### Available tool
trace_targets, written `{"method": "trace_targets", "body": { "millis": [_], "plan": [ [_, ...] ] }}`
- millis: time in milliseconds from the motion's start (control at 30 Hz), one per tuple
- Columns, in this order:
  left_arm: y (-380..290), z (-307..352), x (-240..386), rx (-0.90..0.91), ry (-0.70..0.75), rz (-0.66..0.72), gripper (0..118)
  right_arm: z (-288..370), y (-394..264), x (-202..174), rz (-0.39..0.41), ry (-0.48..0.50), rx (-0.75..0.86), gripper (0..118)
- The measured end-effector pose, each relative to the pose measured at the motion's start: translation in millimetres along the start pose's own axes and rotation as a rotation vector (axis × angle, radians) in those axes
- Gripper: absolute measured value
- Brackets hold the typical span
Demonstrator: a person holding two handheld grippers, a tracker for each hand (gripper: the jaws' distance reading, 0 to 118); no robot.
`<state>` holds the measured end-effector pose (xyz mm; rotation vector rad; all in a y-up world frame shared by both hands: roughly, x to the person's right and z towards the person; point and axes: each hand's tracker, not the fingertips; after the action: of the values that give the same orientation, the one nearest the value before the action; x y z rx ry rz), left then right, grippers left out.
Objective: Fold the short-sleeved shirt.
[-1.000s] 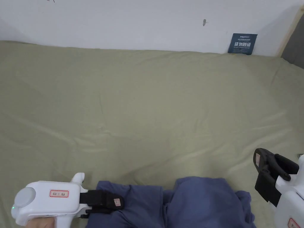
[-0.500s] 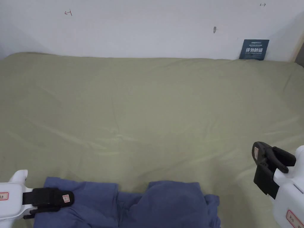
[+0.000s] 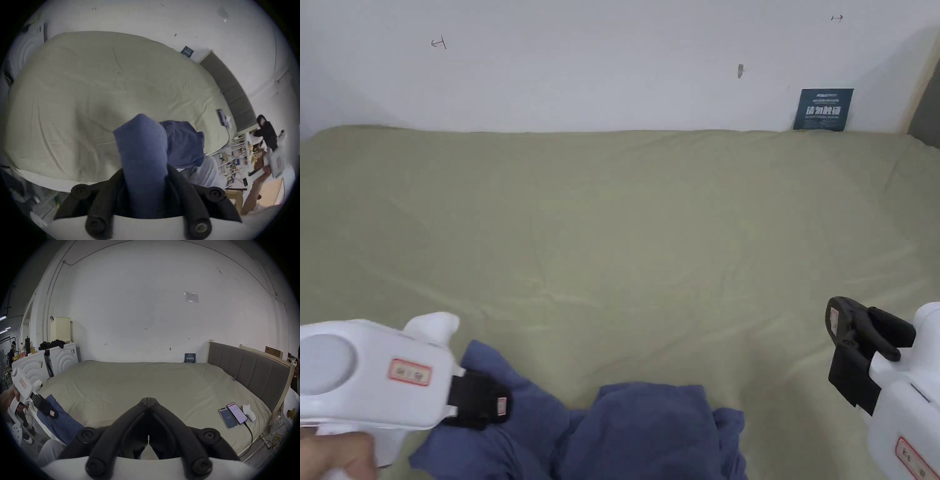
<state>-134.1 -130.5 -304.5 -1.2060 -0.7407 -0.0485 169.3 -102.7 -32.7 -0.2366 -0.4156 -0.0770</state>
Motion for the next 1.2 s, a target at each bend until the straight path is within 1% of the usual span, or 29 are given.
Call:
{"method": "trace_targets", "body": {
  "millis": [33,100,167,200,233,300,333,367,400,433,467,500,533,567,600,667,700,733,767,800,833,933,967,1033,1133,1167,1200],
  "plan": [
    [0.9,-4.6,7.4,-0.007,0.017,0.044,13,0.7,-0.2,1.2,-0.003,-0.001,0.001,1],
    [3.6,-14.7,39.0,-0.012,0.063,-0.009,13,2.2,0.0,3.9,-0.005,-0.003,0.001,1],
    [7.4,-29.8,59.9,-0.029,0.079,-0.002,13,4.4,-0.2,6.7,-0.004,-0.006,0.004,1],
    [8.4,-39.0,76.3,-0.035,0.096,-0.024,13,5.1,-0.1,8.8,-0.007,-0.012,0.006,1],
    [9.3,-46.7,88.2,-0.033,0.113,-0.079,13,5.1,0.0,10.6,-0.012,-0.014,0.006,1],
    [6.8,-70.3,118.6,-0.049,0.133,-0.104,13,5.8,0.0,15.3,-0.029,-0.021,0.004,1],
    [6.7,-81.3,129.7,-0.051,0.138,-0.139,13,6.4,-0.5,17.2,-0.033,-0.024,0.004,1],
    [5.5,-95.8,142.5,-0.049,0.139,-0.132,13,7.2,-1.0,19.1,-0.036,-0.031,0.005,1],
    [2.9,-112.8,157.1,-0.053,0.147,-0.160,15,7.7,-1.4,21.3,-0.039,-0.040,0.003,1],
    [1.4,-123.6,165.1,-0.052,0.129,-0.172,32,7.9,-1.6,23.1,-0.041,-0.042,0.001,1],
    [-0.2,-138.4,175.4,-0.057,0.098,-0.210,68,8.7,-1.9,25.8,-0.045,-0.047,-0.002,1],
    [-1.9,-151.6,183.6,-0.068,0.073,-0.248,111,9.4,-2.3,28.1,-0.046,-0.054,-0.005,1],
    [-2.6,-157.4,187.4,-0.053,0.040,-0.265,118,10.0,-2.4,29.7,-0.046,-0.060,-0.008,1],
    [-3.9,-157.2,193.5,-0.016,-0.011,-0.250,118,10.9,-2.3,31.8,-0.045,-0.068,-0.012,1],
    [-2.6,-158.7,190.3,-0.036,-0.045,-0.220,115,11.9,-2.3,34.3,-0.045,-0.070,-0.014,1],
    [-0.3,-148.8,173.9,-0.032,-0.083,-0.154,113,12.6,-3.5,36.9,-0.041,-0.078,-0.018,1],
    [0.5,-136.0,166.2,-0.021,-0.113,-0.130,104,12.3,-4.6,38.0,-0.037,-0.080,-0.021,1],
    [1.3,-124.2,152.9,0.003,-0.149,-0.101,90,11.4,-5.9,38.7,-0.036,-0.082,-0.025,1],
    [0.1,-113.6,139.4,0.034,-0.189,-0.082,67,10.3,-7.4,39.1,-0.038,-0.081,-0.028,1],
    [-1.5,-103.2,122.9,0.066,-0.240,-0.061,22,8.3,-9.4,39.2,-0.040,-0.077,-0.034,1],
    [-3.1,-96.9,112.9,0.084,-0.280,-0.037,0,6.5,-11.1,38.9,-0.040,-0.077,-0.040,1],
    [-5.0,-101.1,80.6,0.057,-0.343,0.009,0,0.1,-17.7,37.2,-0.044,-0.067,-0.062,1],
    [-5.5,-107.7,75.5,0.051,-0.380,0.054,0,-2.2,-20.0,36.2,-0.051,-0.063,-0.072,1],
    [-10.7,-129.9,70.0,-0.004,-0.478,0.099,0,-5.9,-24.6,34.8,-0.068,-0.047,-0.095,1],
    [-21.6,-179.9,73.3,-0.085,-0.593,0.106,0,-8.9,-31.6,33.9,-0.094,-0.024,-0.128,1],
    [-27.2,-198.1,73.5,-0.130,-0.602,0.118,0,-10.3,-34.4,34.5,-0.107,-0.009,-0.147,1],
    [-32.1,-212.6,75.3,-0.136,-0.564,0.108,0,-11.6,-36.8,35.3,-0.114,0.000,-0.164,1]
  ]
}}
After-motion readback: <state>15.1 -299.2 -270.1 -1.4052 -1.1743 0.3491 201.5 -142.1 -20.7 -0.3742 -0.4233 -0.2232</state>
